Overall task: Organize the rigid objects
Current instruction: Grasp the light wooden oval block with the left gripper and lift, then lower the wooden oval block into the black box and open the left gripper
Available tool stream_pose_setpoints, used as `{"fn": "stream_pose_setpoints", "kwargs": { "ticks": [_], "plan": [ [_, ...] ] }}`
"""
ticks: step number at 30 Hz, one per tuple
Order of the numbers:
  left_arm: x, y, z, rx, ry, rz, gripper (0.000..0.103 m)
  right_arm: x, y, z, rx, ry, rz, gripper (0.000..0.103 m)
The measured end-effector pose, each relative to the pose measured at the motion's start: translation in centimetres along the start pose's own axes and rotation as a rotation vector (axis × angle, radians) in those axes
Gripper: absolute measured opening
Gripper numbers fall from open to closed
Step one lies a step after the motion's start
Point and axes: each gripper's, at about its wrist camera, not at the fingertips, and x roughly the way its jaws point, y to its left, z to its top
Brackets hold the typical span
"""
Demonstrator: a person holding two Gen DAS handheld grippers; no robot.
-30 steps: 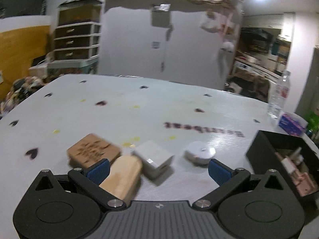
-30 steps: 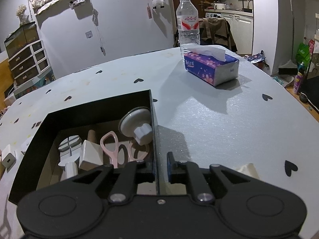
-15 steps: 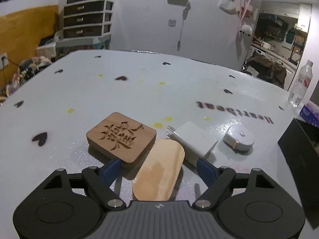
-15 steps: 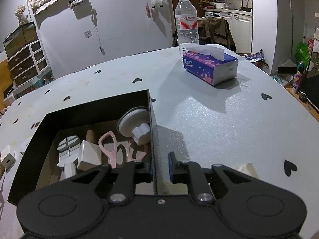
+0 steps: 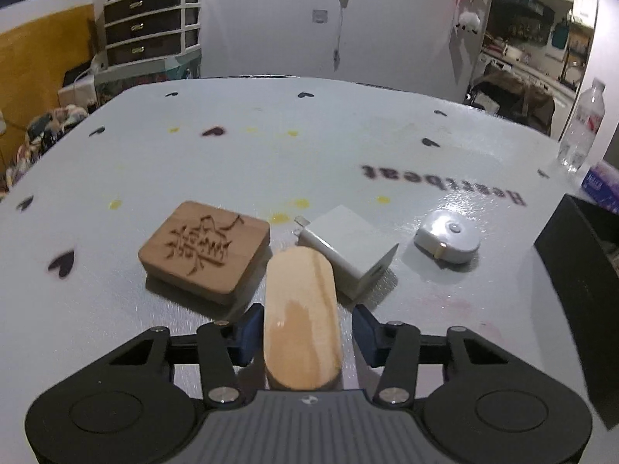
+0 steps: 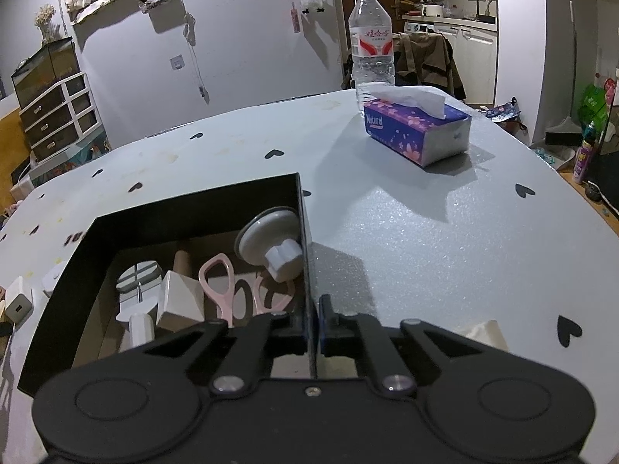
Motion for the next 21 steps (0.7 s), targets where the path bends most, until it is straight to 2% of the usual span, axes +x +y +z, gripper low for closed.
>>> {"fn": "stream_pose_setpoints", "kwargs": {
  "ticks": [3,7,12,15,17,21],
  "plan": [
    [0.3,-0.1,0.3,0.014,-0.002,0.029,0.041,0.0,0.1,0.0,-0.004,-0.002,-0.005,0.005],
    [-0.2,0.5,0.0,-0.035,-0.009,0.006,0.041,0.0,0.2,-0.1,-0.01,-0.003,-0.008,0.005],
    [-2.6,1.1,-1.2,-0.127,-0.066,-0.059,0.041,0.0,0.2,0.0,-0.015,-0.003,-0.006,0.005],
    [-4.0,0.9,-1.3,-0.172,-0.101,-0.108,0.041,-0.1,0.1,0.0,-0.02,-0.003,-0.002,0.005],
    [-5.1,0.3,-0.8,-0.164,-0.128,-0.157,0.041,-0.1,0.1,0.0,-0.018,-0.005,0.002,0.005],
    [-6.8,-2.5,1.0,-0.049,-0.187,-0.304,0.041,-0.1,0.0,-0.1,-0.016,-0.009,0.009,0.005]
  ]
}}
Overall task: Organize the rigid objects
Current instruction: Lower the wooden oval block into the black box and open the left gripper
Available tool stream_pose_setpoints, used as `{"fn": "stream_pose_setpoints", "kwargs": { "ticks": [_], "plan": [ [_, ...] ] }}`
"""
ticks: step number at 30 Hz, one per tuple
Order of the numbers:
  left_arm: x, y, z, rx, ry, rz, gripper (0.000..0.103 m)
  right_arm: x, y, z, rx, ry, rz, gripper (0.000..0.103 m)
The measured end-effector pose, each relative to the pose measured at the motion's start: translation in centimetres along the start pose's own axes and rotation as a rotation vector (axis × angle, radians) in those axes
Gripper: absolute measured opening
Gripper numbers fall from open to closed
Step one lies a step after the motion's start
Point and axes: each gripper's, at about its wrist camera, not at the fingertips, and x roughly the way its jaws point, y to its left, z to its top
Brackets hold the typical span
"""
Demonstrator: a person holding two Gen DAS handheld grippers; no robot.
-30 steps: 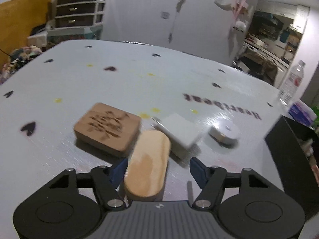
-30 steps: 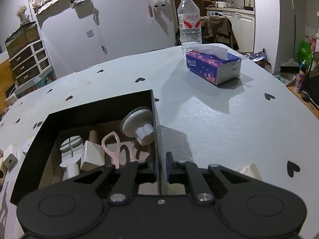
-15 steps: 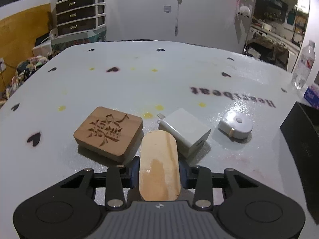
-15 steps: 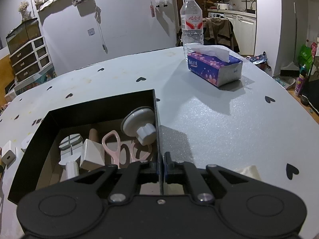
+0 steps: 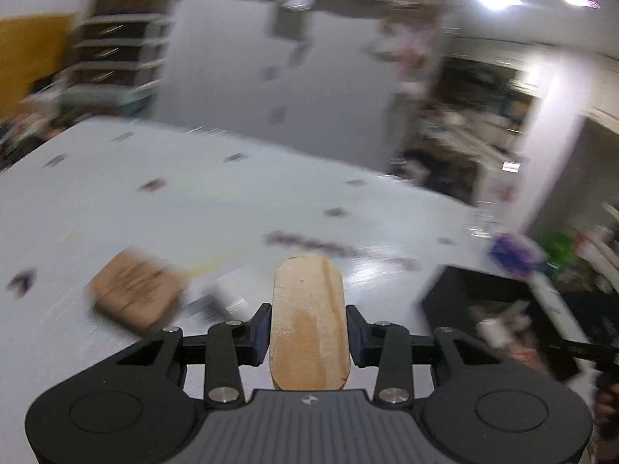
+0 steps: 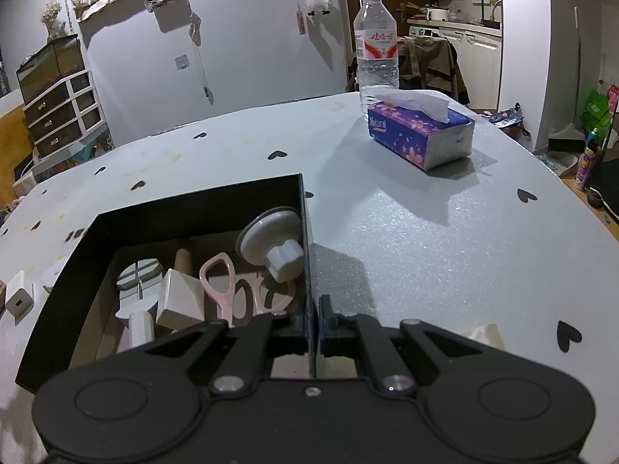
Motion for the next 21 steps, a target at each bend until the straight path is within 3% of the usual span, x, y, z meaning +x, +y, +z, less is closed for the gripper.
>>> {"fn": "stream_pose_setpoints", "kwargs": {
  "ticks": [6,12,18,21],
  "plan": [
    [2.0,-6.2,2.9,0.257,0.059,-0.317,0.041,0.0,0.0,0.0,-0.008,0.0,-0.001,0.005],
    [6.1,-12.5,3.9,0.507,0.256,-0.548,0.04,0.1,0.0,0.2,-0.019,0.01,0.007,0.005],
    [11.1,-15.2,2.0,0.694,0.468,-0.663,0.04,0.2,0.1,0.3,-0.015,0.02,0.003,0.005],
    [12.5,-15.9,1.8,0.761,0.531,-0.723,0.04,0.2,0.1,0.3,-0.005,0.019,-0.004,0.005]
  ]
}}
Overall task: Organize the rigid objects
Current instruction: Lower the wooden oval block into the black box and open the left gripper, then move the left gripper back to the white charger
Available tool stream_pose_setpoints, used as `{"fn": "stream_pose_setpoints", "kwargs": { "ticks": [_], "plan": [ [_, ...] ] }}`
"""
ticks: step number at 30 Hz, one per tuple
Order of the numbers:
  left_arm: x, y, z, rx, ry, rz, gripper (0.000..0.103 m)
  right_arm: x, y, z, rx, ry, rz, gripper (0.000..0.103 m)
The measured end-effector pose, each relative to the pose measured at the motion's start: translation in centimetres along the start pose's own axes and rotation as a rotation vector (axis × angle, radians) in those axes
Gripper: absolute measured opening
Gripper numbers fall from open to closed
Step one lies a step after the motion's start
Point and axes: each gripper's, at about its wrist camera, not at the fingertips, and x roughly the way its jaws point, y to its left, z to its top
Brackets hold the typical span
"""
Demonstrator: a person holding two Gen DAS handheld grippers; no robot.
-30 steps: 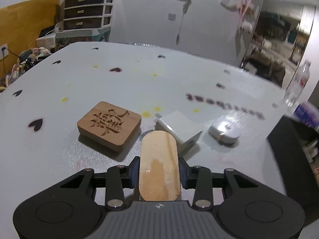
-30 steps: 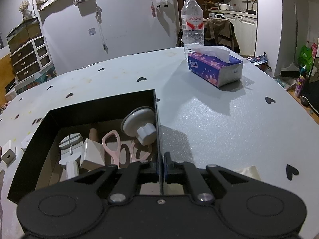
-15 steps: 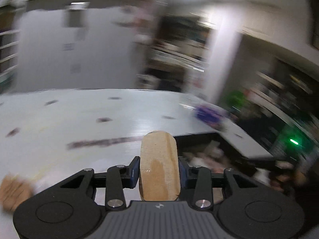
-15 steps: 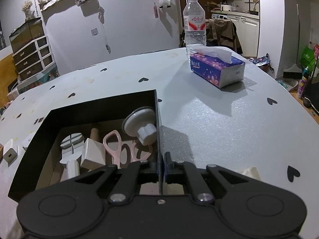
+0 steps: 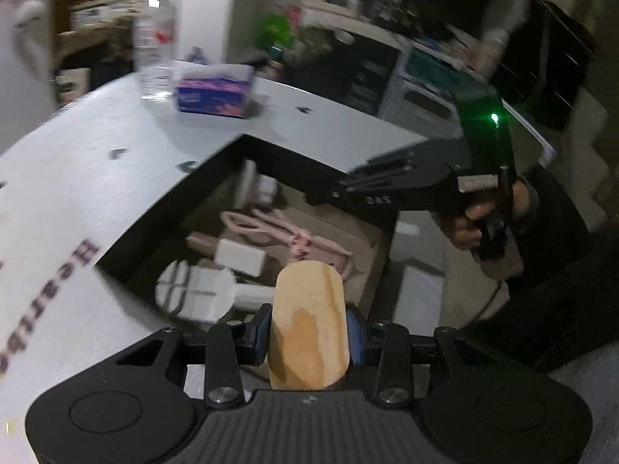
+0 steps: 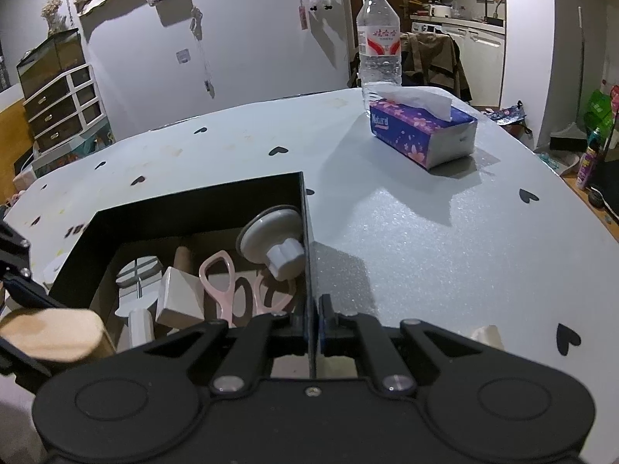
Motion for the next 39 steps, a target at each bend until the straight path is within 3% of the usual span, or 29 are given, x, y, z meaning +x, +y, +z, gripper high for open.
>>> {"fn": "stream_pose_setpoints", "kwargs": {
  "ticks": [7,11,15,20,28,33,39],
  "plan": [
    [2.3,0.1,2.1,0.137,0.087,-0.104,0.04,0.0,-0.1,0.0,0.026,-0.001,-0.008,0.005],
    [3.1,0.4,2.6,0.132,0.118,-0.128,0.041,0.1,-0.1,0.1,0.021,0.003,-0.007,0.005],
    [2.9,0.8,2.6,0.126,0.12,-0.107,0.058,0.1,-0.1,0.1,0.018,0.004,-0.009,0.005],
    [2.1,1.5,2.6,0.073,0.117,-0.127,0.07,0.1,0.0,0.1,0.017,0.003,-0.009,0.005],
    [1.0,0.2,2.3,0.08,0.102,-0.123,0.08,0.1,-0.1,0.1,0.018,0.003,-0.008,0.005],
    [0.3,-0.2,2.1,0.064,0.082,-0.093,0.097,0.1,0.0,0.1,0.017,0.002,-0.005,0.005],
    [-0.9,-1.1,1.6,0.032,0.048,-0.042,0.103,0.1,-0.1,0.1,0.018,-0.001,0.005,0.006]
  ]
}}
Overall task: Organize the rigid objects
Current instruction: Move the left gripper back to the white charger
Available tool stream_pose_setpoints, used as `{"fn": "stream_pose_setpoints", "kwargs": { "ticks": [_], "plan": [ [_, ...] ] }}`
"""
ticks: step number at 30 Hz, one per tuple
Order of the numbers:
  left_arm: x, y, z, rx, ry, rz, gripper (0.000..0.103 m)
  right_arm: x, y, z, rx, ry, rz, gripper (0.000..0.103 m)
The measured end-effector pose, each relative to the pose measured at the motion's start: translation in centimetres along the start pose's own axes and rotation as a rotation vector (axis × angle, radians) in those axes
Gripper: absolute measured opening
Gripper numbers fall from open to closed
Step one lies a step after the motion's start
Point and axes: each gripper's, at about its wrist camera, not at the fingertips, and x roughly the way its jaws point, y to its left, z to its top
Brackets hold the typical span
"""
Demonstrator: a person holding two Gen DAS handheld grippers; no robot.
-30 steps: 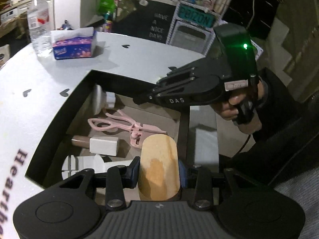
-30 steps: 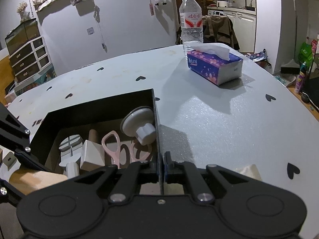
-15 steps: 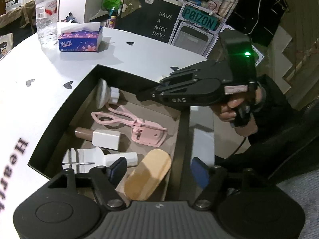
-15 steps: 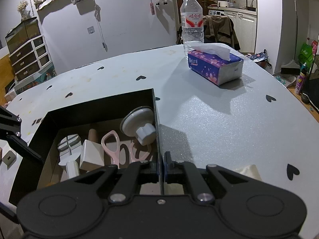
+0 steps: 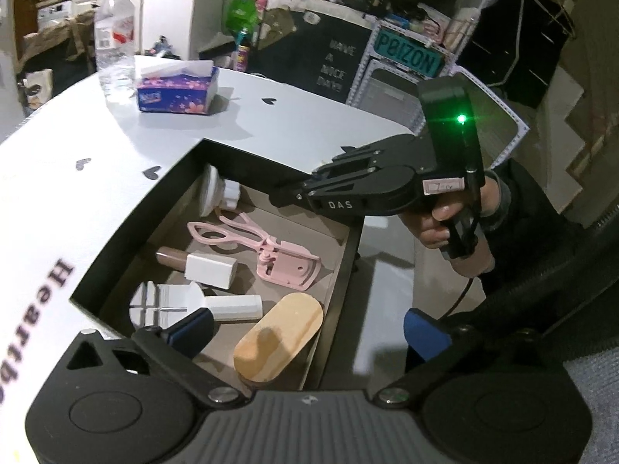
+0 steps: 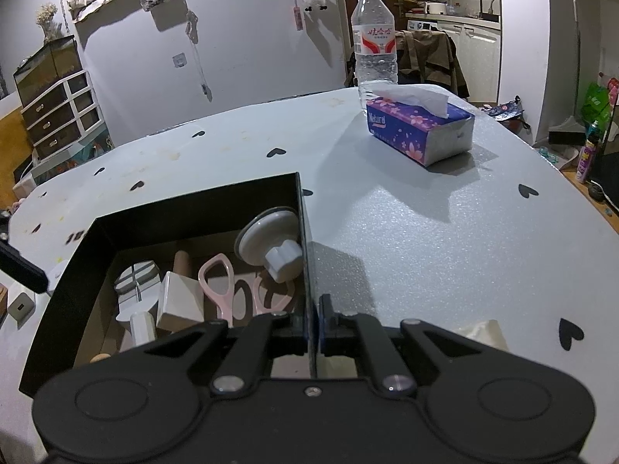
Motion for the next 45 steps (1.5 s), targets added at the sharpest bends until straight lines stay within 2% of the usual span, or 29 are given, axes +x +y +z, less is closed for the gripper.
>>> {"fn": "stream_pose_setpoints", "kwargs": {
  "ticks": [11,25,31,35,39,45],
  "plan": [
    [-4.1,-1.4,-2.9,-0.111,-0.122,0.189,0.103,0.0,0.0,-0.2,-0.004,0.001,0.0,0.005],
    [-11.9,-0.2,-10.6,-0.402,-0.333,0.534,0.103,0.0,-0.1,0.0,-0.006,0.005,0.001,0.006],
    [-13.2,0.7,-14.3,-0.564,-0.391,0.721,0.103,0.0,-0.1,-0.1,0.0,0.005,-0.002,0.006],
    [-12.9,1.4,-16.4,-0.614,-0.409,0.814,0.103,0.0,0.0,-0.1,0.003,0.005,-0.002,0.006],
    [-12.2,2.3,-18.1,-0.663,-0.419,0.864,0.103,0.0,-0.1,-0.1,0.006,0.004,-0.003,0.006],
    [-10.4,4.4,-18.8,-0.628,-0.393,0.837,0.103,-0.1,-0.1,-0.2,0.007,0.009,-0.013,0.005]
  ]
}}
